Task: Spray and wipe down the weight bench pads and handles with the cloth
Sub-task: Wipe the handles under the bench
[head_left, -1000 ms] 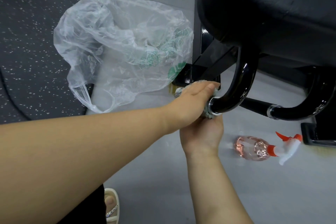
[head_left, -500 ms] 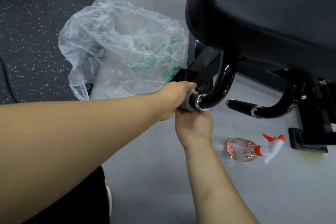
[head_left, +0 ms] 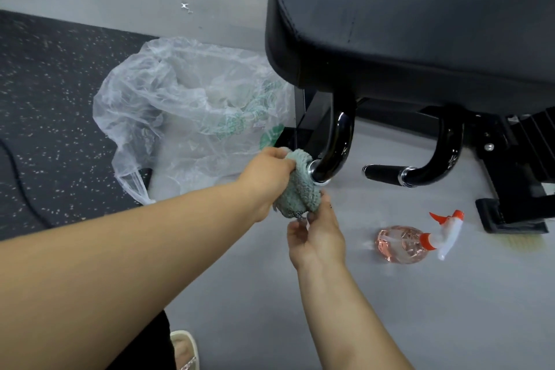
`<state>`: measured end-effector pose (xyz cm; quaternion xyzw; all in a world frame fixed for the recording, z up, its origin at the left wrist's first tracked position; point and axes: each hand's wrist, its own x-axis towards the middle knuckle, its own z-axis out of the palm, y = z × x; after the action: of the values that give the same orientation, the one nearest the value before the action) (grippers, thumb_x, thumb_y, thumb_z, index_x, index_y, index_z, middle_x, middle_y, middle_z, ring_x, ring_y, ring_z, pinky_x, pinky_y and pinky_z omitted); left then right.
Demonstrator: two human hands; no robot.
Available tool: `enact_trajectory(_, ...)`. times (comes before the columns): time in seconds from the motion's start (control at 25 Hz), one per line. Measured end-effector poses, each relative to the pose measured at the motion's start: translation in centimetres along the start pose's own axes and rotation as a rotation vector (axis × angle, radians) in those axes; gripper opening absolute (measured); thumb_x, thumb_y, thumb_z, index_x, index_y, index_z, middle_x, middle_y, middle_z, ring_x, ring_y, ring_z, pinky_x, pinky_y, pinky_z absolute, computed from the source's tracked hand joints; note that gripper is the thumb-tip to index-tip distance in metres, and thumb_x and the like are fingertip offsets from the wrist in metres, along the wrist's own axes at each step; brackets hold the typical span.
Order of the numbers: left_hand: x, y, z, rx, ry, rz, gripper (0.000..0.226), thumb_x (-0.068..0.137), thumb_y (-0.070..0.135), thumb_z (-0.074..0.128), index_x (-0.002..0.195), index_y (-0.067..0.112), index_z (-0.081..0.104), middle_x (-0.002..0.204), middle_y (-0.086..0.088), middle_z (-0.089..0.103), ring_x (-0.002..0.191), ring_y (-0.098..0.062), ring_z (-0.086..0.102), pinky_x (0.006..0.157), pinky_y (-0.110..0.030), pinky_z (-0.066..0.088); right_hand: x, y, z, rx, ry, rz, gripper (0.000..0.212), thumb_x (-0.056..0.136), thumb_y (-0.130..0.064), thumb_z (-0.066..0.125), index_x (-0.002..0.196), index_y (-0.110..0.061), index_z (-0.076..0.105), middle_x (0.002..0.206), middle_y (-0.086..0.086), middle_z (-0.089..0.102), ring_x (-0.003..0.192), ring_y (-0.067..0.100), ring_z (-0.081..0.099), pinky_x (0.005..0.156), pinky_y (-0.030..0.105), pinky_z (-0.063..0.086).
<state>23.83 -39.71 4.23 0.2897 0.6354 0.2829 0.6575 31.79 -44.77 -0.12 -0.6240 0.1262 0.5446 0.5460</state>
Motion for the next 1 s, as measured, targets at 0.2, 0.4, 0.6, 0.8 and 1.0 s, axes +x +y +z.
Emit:
enact_trajectory(0.2, -2.1, -0.2, -0.1, 0.015, 0.004, -0.105, 0.024, 0.096, 0.003, 0.042, 0.118, 0.010, 0.050, 0.108, -0.010, 0.061, 0.109, -0.025, 0.059, 0.087, -0.033, 0.051, 0.8, -3.0, 0.8, 0.210, -0.160, -0.267, 0.022, 0.097, -0.021, 0.050, 0.116, -0.014, 0.057, 0.088, -0.004, 0.066, 0.079, 0.007, 0.064, 0.073, 0.020, 0.052)
enact_trajectory(0.4, -3.7, 0.2, 0.2, 0.146, 0.042, -0.149, 0.029, 0.098, 0.009, 0.039, 0.124, 0.009, 0.053, 0.118, -0.007, 0.060, 0.096, -0.020, 0.057, 0.070, -0.029, 0.052, 1.6, -1.5, 2.3, -0.126, -0.437, -0.385, 0.030, 0.099, -0.035, 0.038, 0.110, -0.023, 0.063, 0.099, -0.011, 0.070, 0.096, 0.004, 0.063, 0.087, 0.023, 0.046)
enact_trajectory(0.6, -3.6, 1.0, -0.3, 0.254, 0.166, -0.076, 0.029, 0.097, 0.010, 0.039, 0.123, 0.013, 0.051, 0.116, -0.007, 0.054, 0.103, -0.024, 0.054, 0.080, -0.035, 0.052, 3.2, -2.2, 2.8, -0.282, -0.625, -0.266, 0.044, 0.101, -0.039, 0.031, 0.076, -0.016, 0.060, 0.060, -0.009, 0.065, 0.059, 0.005, 0.061, 0.058, 0.015, 0.047)
enact_trajectory(0.8, -3.2, 0.8, -0.3, 0.394, 0.205, 0.143, 0.040, 0.094, 0.011, 0.036, 0.129, 0.026, 0.048, 0.124, 0.002, 0.048, 0.097, -0.015, 0.051, 0.097, -0.039, 0.046, 5.3, -2.1, 3.4, -0.482, -0.710, -0.219, 0.054, 0.100, -0.034, 0.034, 0.060, -0.010, 0.062, 0.063, 0.014, 0.045, 0.040, 0.011, 0.032, 0.036, 0.013, 0.024)
enact_trajectory(1.0, -2.8, 1.2, -1.0, 0.524, -0.019, 0.256, 0.041, 0.085, 0.003, 0.050, 0.112, 0.034, 0.055, 0.117, 0.013, 0.057, 0.091, -0.016, 0.061, 0.067, -0.026, 0.053, 4.6, -1.8, 2.5, -0.105, -0.787, -0.208, 0.042, 0.095, -0.044, 0.039, 0.069, -0.017, 0.058, 0.066, 0.001, 0.052, 0.062, 0.011, 0.046, 0.059, 0.023, 0.036)
